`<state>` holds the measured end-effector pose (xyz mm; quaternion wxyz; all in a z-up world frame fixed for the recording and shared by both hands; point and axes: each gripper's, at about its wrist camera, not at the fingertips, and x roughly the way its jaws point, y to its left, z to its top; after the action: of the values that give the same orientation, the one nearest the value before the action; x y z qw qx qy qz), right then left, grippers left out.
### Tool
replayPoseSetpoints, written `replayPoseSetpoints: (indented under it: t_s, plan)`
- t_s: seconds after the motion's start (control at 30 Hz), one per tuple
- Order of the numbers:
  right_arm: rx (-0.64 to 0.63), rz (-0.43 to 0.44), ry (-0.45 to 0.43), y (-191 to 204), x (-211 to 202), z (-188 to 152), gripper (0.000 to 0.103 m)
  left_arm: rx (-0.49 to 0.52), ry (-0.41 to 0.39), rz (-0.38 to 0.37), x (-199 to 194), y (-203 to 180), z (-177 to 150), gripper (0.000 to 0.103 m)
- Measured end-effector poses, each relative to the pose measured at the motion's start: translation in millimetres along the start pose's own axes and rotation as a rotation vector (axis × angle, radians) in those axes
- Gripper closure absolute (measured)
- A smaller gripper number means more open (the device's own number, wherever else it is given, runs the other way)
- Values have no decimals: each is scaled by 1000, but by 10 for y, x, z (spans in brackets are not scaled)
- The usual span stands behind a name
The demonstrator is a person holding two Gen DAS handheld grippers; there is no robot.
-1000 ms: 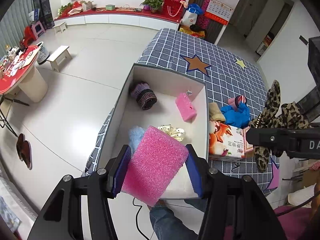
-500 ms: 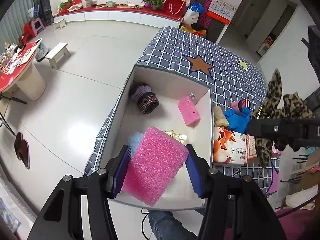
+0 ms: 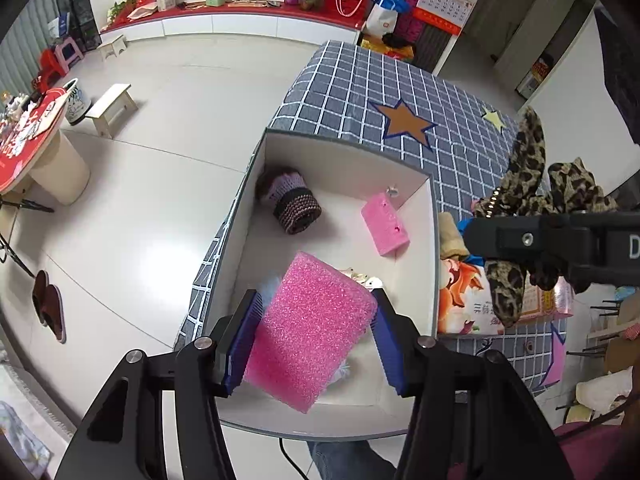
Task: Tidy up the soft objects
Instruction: 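Carry the leopard bow and pink foam block in both tools over the white box, then open both tools to drop the bow and foam block into the box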
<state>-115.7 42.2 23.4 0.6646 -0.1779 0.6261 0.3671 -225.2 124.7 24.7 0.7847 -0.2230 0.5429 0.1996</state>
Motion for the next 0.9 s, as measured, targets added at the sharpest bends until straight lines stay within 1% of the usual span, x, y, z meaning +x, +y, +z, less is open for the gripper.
replayPoseSetpoints:
  t_s: [0.17, 0.4, 0.47, 0.5, 0.53, 0.57, 0.6, 0.63, 0.67, 0.73, 0.8, 0.83, 0.87, 0.9]
  plan:
    - [-10, -2, 23, 15, 100, 24, 68, 4, 19, 3, 58, -25, 4, 44]
    - [-59, -22, 10, 116, 143, 93, 68, -11, 30, 23, 87, 5, 16, 42]
    - [-65, -25, 15, 135, 163, 101, 68, -15, 35, 34, 89, 15, 13, 40]
    - [-66, -23, 18, 139, 170, 102, 68, -14, 35, 42, 87, 17, 13, 36]
    - [-67, -20, 23, 139, 181, 105, 67, -10, 32, 56, 85, 16, 14, 31]
    - [-67, -16, 30, 137, 193, 110, 65, -8, 30, 66, 84, 17, 14, 27]
    - [-65, -12, 33, 132, 201, 114, 44, -7, 28, 75, 80, 19, 15, 24]
    - [-62, -7, 30, 125, 200, 118, 18, -7, 25, 78, 75, 23, 16, 23]
    - [-59, -6, 15, 119, 182, 120, 10, -11, 25, 76, 71, 34, 18, 23]
    - [-62, -15, -5, 114, 149, 131, 10, -33, 37, 64, 80, 62, 20, 20]
    - [-57, -12, -1, 103, 148, 141, 10, -61, 65, 55, 120, 91, 37, 19]
    - [-48, -7, 2, 82, 146, 142, 10, -71, 66, 39, 124, 103, 37, 18]
    - [-43, -3, 3, 72, 142, 141, 10, -86, 51, 12, 102, 122, 36, 17]
    - [-35, 2, 7, 47, 141, 134, 10, -96, 36, 1, 77, 126, 35, 15]
